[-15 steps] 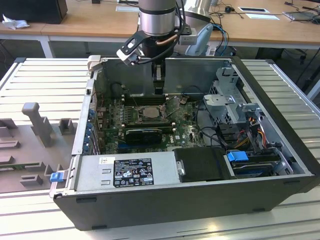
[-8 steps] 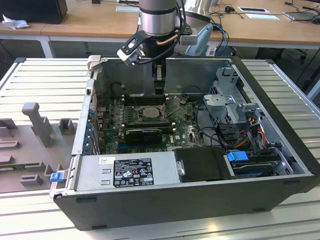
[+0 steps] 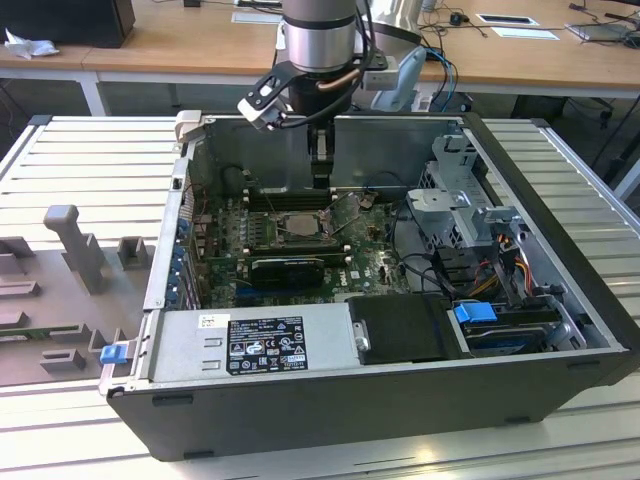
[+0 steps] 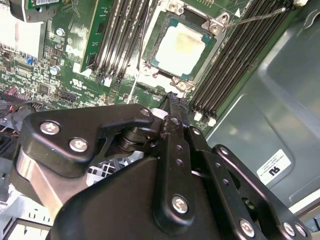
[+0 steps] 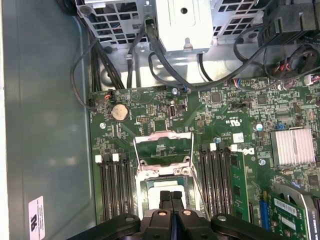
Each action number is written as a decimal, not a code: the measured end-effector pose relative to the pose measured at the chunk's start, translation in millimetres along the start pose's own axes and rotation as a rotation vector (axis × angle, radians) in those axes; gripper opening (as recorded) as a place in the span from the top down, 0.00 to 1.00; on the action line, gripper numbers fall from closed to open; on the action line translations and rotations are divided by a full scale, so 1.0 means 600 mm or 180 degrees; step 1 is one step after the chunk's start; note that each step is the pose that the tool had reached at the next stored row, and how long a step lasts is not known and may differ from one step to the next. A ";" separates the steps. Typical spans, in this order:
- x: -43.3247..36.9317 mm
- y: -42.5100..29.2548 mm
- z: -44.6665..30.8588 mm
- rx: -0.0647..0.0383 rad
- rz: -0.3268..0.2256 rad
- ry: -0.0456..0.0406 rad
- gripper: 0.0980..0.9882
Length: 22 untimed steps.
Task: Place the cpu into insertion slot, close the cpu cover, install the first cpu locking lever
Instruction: 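Place the cpu into insertion slot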
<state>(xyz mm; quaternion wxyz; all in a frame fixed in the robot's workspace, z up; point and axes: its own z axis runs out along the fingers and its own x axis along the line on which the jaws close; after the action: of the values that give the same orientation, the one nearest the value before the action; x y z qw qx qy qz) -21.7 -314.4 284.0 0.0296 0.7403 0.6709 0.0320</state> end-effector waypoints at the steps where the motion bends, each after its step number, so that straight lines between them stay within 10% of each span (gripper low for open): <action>1: 0.000 0.001 0.000 0.0000 0.0000 0.0000 0.99; 9: 0.001 0.007 0.002 0.0000 0.0000 0.0000 0.99; 22: 0.005 0.049 0.022 0.0000 -0.0015 0.0001 0.99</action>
<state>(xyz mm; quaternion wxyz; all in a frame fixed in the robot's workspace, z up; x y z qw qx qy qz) 8.9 -314.5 273.6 0.0295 0.7387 0.6727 0.0320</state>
